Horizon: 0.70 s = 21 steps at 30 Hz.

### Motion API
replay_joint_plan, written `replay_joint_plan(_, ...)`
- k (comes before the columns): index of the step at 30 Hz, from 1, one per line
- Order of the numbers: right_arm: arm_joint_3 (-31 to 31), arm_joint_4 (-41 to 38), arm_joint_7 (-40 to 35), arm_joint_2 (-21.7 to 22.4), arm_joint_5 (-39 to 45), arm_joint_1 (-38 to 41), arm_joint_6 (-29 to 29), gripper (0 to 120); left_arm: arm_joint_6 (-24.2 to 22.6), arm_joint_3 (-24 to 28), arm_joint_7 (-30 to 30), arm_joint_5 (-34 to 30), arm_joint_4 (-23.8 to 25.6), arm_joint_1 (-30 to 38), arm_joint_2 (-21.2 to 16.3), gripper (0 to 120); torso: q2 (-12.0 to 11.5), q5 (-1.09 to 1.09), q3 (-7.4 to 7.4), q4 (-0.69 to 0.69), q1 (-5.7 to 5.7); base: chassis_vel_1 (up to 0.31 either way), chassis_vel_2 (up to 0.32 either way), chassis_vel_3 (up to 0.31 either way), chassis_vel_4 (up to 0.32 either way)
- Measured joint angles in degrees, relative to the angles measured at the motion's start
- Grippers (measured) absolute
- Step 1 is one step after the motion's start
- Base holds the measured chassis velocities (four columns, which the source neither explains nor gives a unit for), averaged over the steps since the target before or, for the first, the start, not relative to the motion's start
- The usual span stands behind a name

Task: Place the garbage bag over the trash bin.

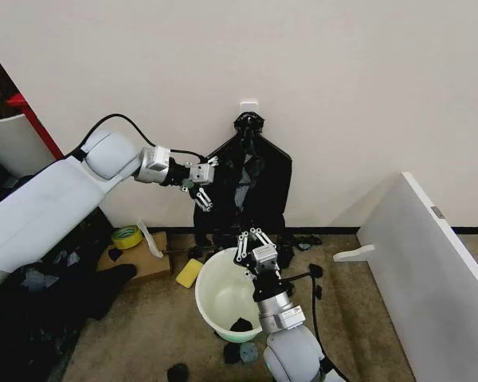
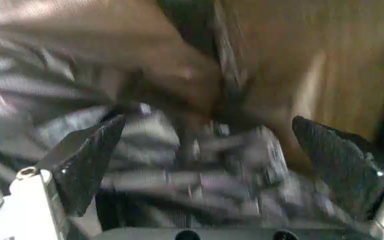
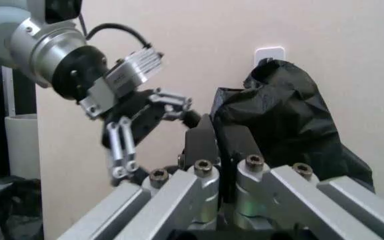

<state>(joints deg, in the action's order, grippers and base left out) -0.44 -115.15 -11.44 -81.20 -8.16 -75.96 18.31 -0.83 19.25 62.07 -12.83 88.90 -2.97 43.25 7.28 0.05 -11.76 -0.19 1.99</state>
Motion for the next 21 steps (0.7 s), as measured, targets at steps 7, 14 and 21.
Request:
replay_joint_plan(7, -0.2, 0.4, -0.1, -0.4, 0.1, 0.6, -0.2, 0, 0.4, -3.1, 1.8, 5.1, -0.2, -2.9, 0.4, 97, 0.0, 0.0, 0.0, 0.01, -0.01, 0.0, 0.0, 0.0, 0.0)
replay_joint_plan(14, -0.7, 0.7, -0.1, -0.7, 0.0, 0.7, -0.3, 0, -0.9, -5.2, -0.7, 3.9, -0.2, -6.7, 2.2, 94, 0.0, -0.02, 0.0, 0.0, -0.01, 0.0, 0.0, 0.0, 0.0)
replay_joint_plan(21, -0.8, 0.9, 0.0, -0.7, 0.0, 0.6, -0.3, 0, -1.6, -5.3, -2.2, 3.2, -0.5, -6.7, 3.2, 94, 0.0, 0.0, 0.0, 0.0, -0.01, 0.0, 0.0, 0.0, 0.0)
